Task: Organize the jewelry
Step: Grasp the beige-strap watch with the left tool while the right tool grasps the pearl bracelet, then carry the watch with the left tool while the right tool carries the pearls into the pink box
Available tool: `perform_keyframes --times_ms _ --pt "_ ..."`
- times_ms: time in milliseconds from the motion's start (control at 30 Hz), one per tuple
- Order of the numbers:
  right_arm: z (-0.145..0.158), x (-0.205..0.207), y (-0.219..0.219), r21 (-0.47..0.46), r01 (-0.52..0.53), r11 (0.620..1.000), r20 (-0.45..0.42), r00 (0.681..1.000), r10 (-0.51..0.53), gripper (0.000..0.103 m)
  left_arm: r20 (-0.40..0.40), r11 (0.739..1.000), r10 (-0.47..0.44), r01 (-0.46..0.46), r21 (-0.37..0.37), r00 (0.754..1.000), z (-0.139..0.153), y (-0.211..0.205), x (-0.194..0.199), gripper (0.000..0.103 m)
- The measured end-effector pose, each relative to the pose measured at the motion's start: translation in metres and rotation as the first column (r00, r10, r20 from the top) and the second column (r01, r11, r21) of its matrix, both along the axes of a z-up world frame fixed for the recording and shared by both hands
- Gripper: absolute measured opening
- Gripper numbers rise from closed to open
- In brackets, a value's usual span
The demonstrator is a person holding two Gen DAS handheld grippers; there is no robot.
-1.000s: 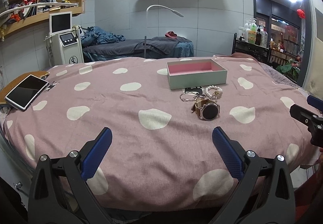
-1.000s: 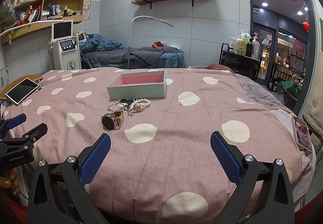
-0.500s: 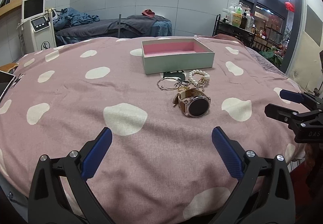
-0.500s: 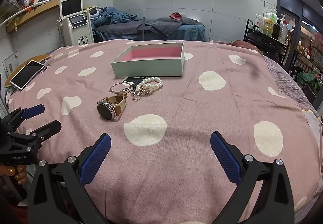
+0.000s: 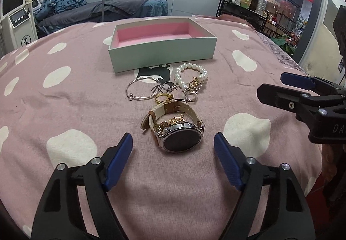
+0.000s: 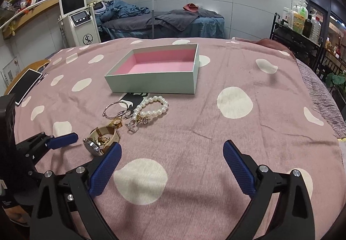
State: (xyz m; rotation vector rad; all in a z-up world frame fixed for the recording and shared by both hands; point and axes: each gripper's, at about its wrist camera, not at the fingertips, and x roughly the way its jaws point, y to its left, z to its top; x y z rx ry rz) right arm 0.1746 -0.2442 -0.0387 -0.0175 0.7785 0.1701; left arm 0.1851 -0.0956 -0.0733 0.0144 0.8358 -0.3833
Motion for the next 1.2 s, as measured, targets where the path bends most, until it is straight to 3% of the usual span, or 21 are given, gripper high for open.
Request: perform_keyframes --times_ms 133,267,400,567,767,833,1000,1200 --pt "-0.005 0.026 -0.004 0.035 -0.003 0.999 -0.05 0.999 0.005 0.083 -0.058 0.999 0.026 -0.029 -0.043 0.998 -0.006 0.001 0.009 0.062" --pt "-0.014 0.054 0.001 0.085 -0.011 0.996 -0.116 0.993 0.021 0.07 -0.065 0.997 0.033 -0.037 -0.063 0.997 -0.006 0.002 0.011 0.054" --pt "-0.022 0.082 0.01 0.123 -0.002 0.992 -0.173 0.985 0.023 0.056 -0.064 0.997 0.036 -0.04 -0.063 0.997 -0.006 0.004 0.011 0.052" --pt "-0.028 0.105 0.019 0.099 0.033 0.995 -0.213 0.977 -0.011 0.05 -0.065 0.997 0.037 -0.041 -0.068 0.997 -0.006 0.011 0.011 0.049" --pt "-0.042 0.115 0.022 0.066 0.062 0.996 -0.244 0.969 -0.045 0.027 -0.057 0.997 0.021 -0.025 -0.072 0.998 -0.005 0.018 0.01 0.049" --pt "-0.043 0.114 0.02 0.06 0.061 0.996 -0.239 0.97 -0.045 0.01 -0.053 0.997 0.019 -0.022 -0.07 0.998 -0.005 0.02 0.009 0.049" --pt "-0.04 0.108 0.014 0.1 0.022 0.995 -0.212 0.977 -0.001 0.009 -0.036 0.996 0.014 -0.017 -0.084 0.999 0.0 0.029 0.009 0.049" --pt "-0.013 0.09 0.021 0.105 -0.065 0.992 -0.092 0.993 0.075 0.009 0.007 0.997 -0.013 0.014 -0.078 1.0 0.015 0.038 0.006 0.049"
